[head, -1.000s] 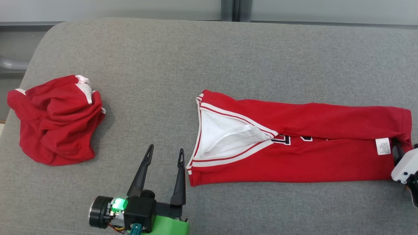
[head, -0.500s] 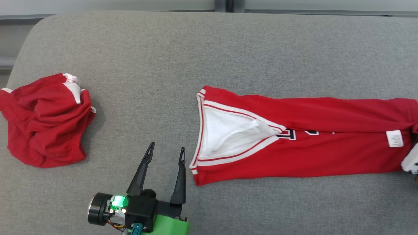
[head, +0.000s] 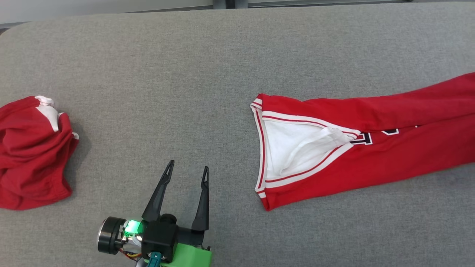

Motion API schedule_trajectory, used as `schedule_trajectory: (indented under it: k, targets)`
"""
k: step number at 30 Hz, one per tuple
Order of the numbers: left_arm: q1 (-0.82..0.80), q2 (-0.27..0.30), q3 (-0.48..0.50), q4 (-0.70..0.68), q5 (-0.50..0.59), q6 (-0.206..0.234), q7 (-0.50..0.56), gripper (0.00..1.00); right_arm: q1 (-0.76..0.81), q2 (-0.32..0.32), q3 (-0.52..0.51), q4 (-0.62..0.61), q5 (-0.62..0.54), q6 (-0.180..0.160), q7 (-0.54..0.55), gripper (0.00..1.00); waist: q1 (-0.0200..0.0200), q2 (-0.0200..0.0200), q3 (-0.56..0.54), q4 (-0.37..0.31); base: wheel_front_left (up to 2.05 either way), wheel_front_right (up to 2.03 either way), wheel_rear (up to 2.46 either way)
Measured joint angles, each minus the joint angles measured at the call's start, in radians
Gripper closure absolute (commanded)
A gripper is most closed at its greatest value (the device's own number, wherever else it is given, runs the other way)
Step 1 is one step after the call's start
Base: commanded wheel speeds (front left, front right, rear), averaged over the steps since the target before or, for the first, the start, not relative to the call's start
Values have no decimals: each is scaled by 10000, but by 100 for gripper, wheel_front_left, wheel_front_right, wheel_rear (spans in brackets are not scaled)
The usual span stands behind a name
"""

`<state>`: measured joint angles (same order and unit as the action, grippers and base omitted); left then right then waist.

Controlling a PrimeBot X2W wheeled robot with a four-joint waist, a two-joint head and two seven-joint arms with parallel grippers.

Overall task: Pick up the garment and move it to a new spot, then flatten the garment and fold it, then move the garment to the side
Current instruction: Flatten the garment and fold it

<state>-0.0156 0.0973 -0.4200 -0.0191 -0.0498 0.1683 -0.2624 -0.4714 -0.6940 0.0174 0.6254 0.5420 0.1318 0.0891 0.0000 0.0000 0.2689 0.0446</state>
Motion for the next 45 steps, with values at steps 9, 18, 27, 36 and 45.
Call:
schedule_trajectory:
  k: [9,18,27,36,45]
  targets:
    - [-52,-102,-15,115,12,-63,0,0,613,1275,-863,-4132,-832,-2,1971,100,0,0,-61,-192,0,0,0]
    - [-106,-211,-38,182,-8,-153,0,0,1949,3452,-627,-7513,-1902,-4,3459,100,0,0,-132,233,0,0,0]
    - [-118,-288,-69,217,-17,-199,0,0,2264,5055,811,-7783,-2027,-4,3570,100,0,0,-248,706,0,0,0]
    - [-164,-370,-102,228,-17,-230,0,0,2031,5597,1707,-6596,-1998,-4,3390,96,0,0,-213,1059,0,0,0]
    - [-181,-414,-127,257,-52,-190,0,0,1735,6015,2065,-6146,-1415,-6,3068,0,0,0,-200,1151,0,0,0]
